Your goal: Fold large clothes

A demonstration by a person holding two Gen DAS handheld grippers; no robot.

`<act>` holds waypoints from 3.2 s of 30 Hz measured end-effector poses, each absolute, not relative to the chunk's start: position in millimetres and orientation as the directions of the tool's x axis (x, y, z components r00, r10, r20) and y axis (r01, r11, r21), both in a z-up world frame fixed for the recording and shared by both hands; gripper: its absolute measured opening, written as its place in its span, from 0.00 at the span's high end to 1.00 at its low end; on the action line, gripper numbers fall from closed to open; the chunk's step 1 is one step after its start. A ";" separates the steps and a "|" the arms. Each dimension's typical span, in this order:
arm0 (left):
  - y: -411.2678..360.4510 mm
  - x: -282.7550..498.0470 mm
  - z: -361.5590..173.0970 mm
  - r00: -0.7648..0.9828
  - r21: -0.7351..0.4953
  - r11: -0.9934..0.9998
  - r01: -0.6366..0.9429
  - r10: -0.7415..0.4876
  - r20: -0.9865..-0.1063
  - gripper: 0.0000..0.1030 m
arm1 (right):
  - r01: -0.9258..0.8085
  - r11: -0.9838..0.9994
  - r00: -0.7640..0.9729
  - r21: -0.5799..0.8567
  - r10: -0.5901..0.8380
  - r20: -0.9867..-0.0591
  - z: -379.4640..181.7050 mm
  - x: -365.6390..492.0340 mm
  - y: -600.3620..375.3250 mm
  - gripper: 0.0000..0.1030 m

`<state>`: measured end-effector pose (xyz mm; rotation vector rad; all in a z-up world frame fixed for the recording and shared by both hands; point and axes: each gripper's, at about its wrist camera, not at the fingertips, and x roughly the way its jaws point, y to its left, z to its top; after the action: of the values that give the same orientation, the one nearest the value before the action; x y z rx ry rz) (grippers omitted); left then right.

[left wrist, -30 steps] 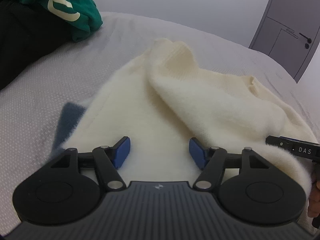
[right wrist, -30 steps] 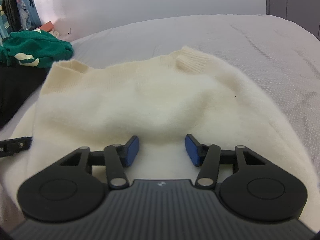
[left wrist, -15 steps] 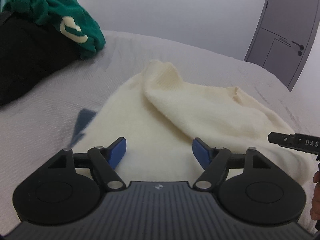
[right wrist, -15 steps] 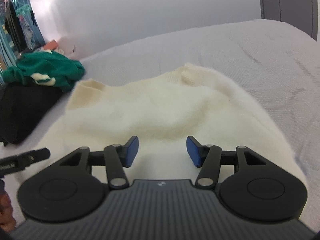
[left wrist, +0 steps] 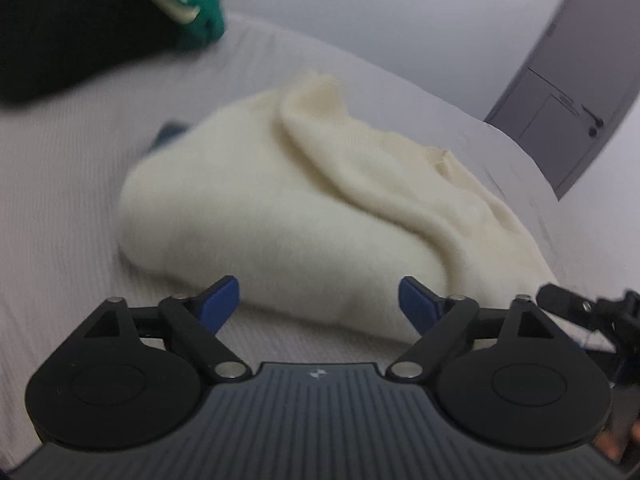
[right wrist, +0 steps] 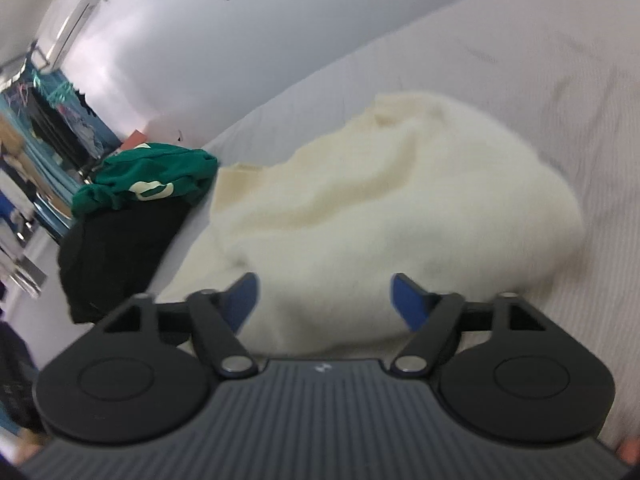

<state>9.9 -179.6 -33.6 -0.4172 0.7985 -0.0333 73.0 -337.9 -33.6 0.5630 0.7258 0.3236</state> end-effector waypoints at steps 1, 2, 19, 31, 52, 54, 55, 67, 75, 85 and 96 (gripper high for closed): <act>-175.2 11.1 -37.0 0.693 -0.395 0.906 -0.151 -0.188 -0.696 0.10 | -0.086 0.797 0.698 0.598 0.477 -0.534 -35.5 75.4 -337.8 0.15; -171.1 12.3 -39.8 0.687 -0.411 0.896 -0.167 -0.193 -0.700 0.09 | -0.080 0.797 0.695 0.598 0.475 -0.540 -36.9 76.7 -337.0 0.15; -96.2 14.2 -98.0 0.719 -0.807 0.448 -0.385 -0.402 -0.566 0.05 | 0.353 0.267 0.690 0.897 0.573 -0.442 -136.8 123.4 -378.5 0.16; -80.7 18.7 -124.5 0.754 -0.864 0.285 -0.415 -0.424 -0.501 0.07 | 0.302 0.232 0.779 0.925 0.499 -0.379 -123.2 109.2 -375.9 0.23; -104.1 47.4 -76.6 0.762 -0.649 0.656 -0.384 -0.172 -0.625 0.55 | 0.236 0.413 0.806 0.880 0.422 -0.415 -95.3 124.9 -375.8 0.60; -107.3 44.5 -68.7 0.768 -0.638 0.672 -0.376 -0.159 -0.620 0.56 | 0.207 0.422 0.814 0.883 0.426 -0.394 -89.4 122.8 -376.9 0.60; -109.0 42.4 -63.4 0.771 -0.633 0.682 -0.367 -0.157 -0.617 0.56 | 0.198 0.420 0.818 0.886 0.428 -0.386 -87.1 121.9 -378.5 0.60; -112.8 -48.2 11.5 0.833 -0.598 0.763 -0.245 -0.150 -0.532 0.58 | 0.126 0.397 0.800 0.909 0.501 -0.329 -47.9 72.3 -396.2 0.60; -112.0 -127.8 32.6 0.854 -0.627 0.747 -0.222 -0.162 -0.494 0.58 | 0.056 0.419 0.763 0.906 0.568 -0.309 -20.7 34.8 -400.9 0.60; -109.1 -86.9 37.3 0.844 -0.637 0.738 -0.221 -0.182 -0.504 0.52 | 0.148 0.370 0.766 0.917 0.544 -0.343 -21.5 63.0 -405.4 0.55; -100.2 26.0 20.2 0.790 -0.629 0.726 -0.278 -0.200 -0.580 0.48 | 0.269 0.203 0.778 0.942 0.531 -0.336 -48.5 143.3 -410.5 0.37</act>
<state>26.0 -100.2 20.2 -0.7722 0.6766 0.0469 143.3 -410.5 -48.5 1.3876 0.7115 0.2065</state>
